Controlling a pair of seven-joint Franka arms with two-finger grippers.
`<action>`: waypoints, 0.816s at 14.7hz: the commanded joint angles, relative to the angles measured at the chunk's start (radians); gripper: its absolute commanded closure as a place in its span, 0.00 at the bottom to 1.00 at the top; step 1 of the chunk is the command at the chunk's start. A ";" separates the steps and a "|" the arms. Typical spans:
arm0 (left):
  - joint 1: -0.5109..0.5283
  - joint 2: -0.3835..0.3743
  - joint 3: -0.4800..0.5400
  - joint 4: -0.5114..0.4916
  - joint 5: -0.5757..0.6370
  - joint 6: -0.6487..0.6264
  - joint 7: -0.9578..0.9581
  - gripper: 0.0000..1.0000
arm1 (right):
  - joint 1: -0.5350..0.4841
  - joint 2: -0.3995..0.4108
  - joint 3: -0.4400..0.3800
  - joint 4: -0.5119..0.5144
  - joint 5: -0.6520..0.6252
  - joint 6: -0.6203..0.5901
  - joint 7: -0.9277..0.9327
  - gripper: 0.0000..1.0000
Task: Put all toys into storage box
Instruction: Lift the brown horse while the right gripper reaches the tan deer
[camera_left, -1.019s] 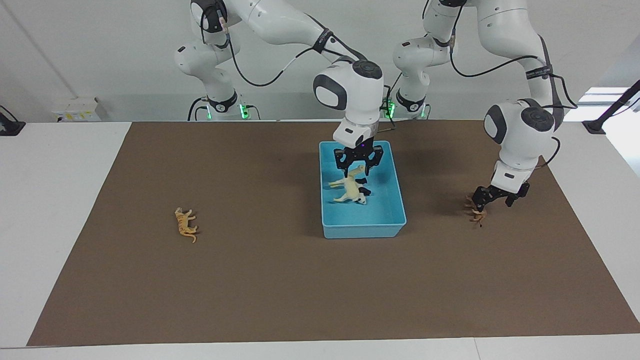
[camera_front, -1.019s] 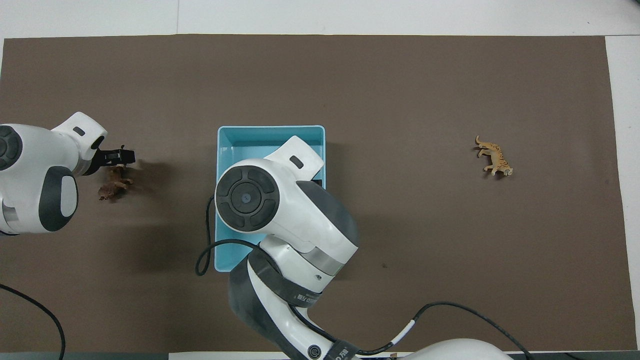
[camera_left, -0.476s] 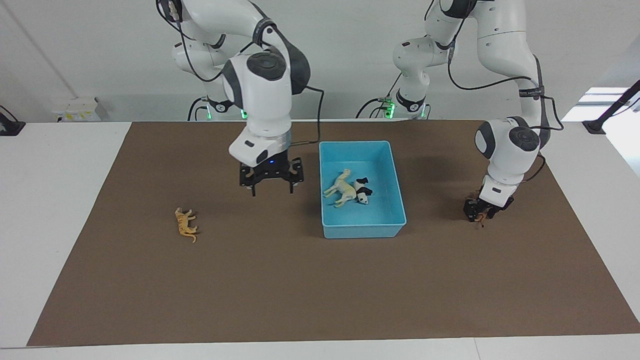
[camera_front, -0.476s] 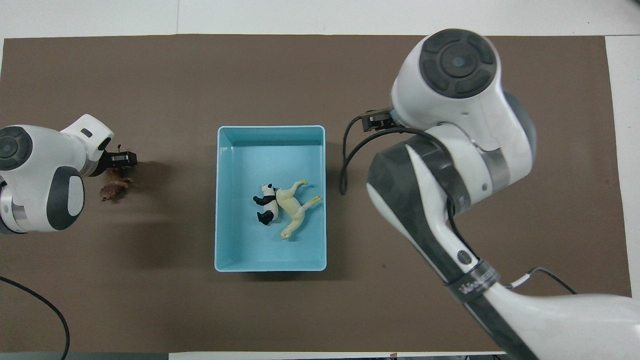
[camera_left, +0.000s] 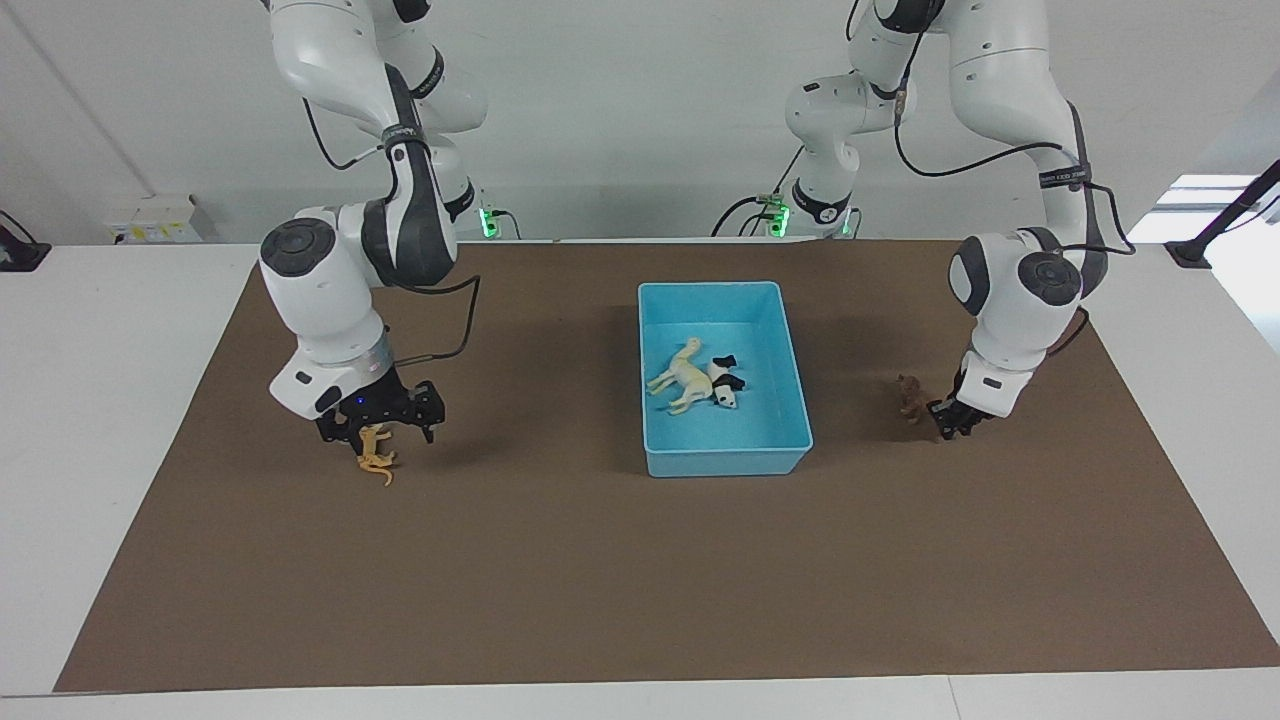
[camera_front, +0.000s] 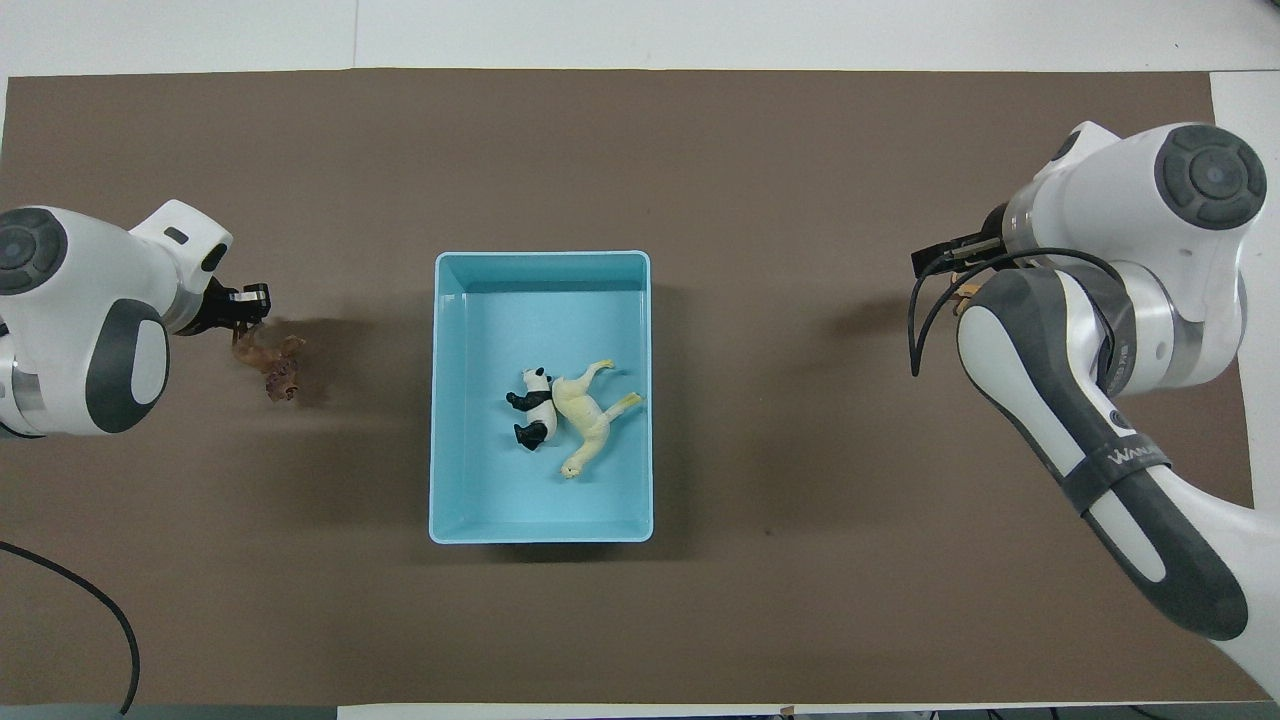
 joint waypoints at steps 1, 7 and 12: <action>-0.041 0.012 0.011 0.097 -0.054 -0.112 -0.034 0.98 | -0.064 -0.061 0.014 -0.149 0.017 0.082 -0.094 0.00; -0.107 0.016 0.008 0.263 -0.114 -0.306 -0.183 1.00 | -0.111 -0.033 0.014 -0.226 0.017 0.220 -0.188 0.00; -0.161 0.019 0.005 0.404 -0.237 -0.423 -0.380 1.00 | -0.116 0.028 0.014 -0.226 0.017 0.306 -0.211 0.00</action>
